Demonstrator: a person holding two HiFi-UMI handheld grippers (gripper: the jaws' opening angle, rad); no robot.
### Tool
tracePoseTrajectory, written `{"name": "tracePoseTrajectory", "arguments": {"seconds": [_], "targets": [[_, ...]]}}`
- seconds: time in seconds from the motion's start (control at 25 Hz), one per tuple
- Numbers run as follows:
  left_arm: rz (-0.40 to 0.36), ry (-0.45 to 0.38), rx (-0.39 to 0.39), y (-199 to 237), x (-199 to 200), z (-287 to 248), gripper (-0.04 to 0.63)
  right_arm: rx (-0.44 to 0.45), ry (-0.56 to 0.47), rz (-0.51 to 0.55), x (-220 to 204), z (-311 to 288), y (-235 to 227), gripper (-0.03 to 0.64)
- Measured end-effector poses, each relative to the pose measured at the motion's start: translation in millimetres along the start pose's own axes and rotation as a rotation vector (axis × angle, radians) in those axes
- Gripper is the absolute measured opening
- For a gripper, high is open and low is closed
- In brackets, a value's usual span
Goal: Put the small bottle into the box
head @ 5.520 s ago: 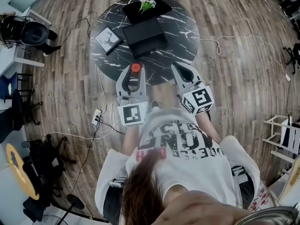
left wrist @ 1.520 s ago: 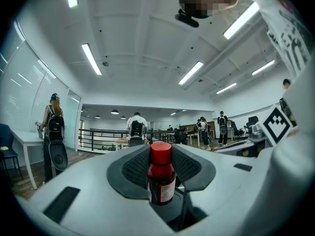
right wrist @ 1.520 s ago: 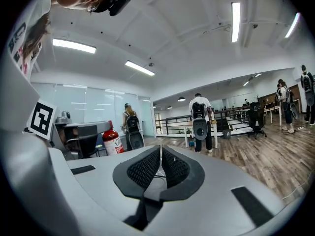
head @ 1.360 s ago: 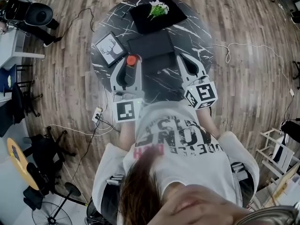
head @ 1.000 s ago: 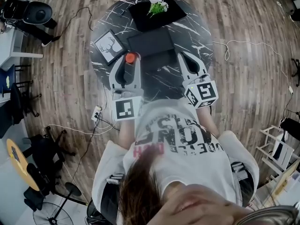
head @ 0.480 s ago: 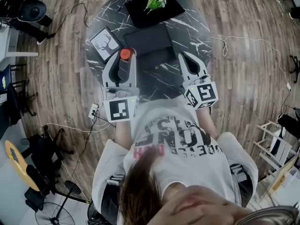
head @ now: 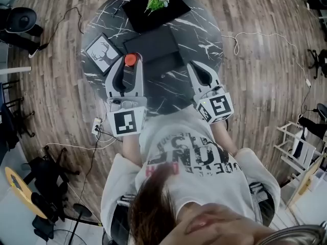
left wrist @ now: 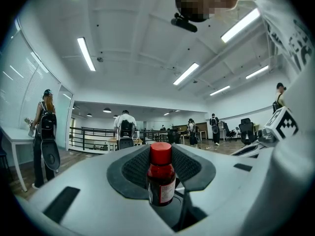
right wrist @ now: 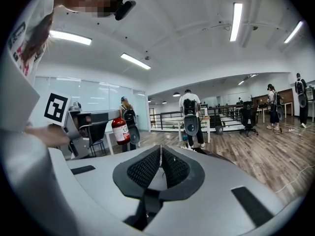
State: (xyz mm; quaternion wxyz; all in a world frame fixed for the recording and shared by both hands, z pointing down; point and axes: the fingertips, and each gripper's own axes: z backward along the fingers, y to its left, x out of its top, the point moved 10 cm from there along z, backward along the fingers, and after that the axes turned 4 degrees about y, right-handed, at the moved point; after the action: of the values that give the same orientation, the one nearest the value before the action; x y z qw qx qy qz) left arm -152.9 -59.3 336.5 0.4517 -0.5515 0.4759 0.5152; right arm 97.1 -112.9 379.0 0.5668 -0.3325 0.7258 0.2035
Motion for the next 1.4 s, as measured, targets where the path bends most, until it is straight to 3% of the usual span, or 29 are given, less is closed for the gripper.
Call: {"name": "tracePoseTrajectory", "arguments": {"seconds": [0.84, 1.4], "targets": [[0.004, 0.091, -0.125, -21, -45, -36, 0.13, -0.06, 0.018, -0.02, -10, 13, -2, 0.009], [0.024, 0.174, -0.152, -31, -87, -52, 0.13, -0.099, 0.04, -0.045, -15, 14, -5, 0.009]]}}
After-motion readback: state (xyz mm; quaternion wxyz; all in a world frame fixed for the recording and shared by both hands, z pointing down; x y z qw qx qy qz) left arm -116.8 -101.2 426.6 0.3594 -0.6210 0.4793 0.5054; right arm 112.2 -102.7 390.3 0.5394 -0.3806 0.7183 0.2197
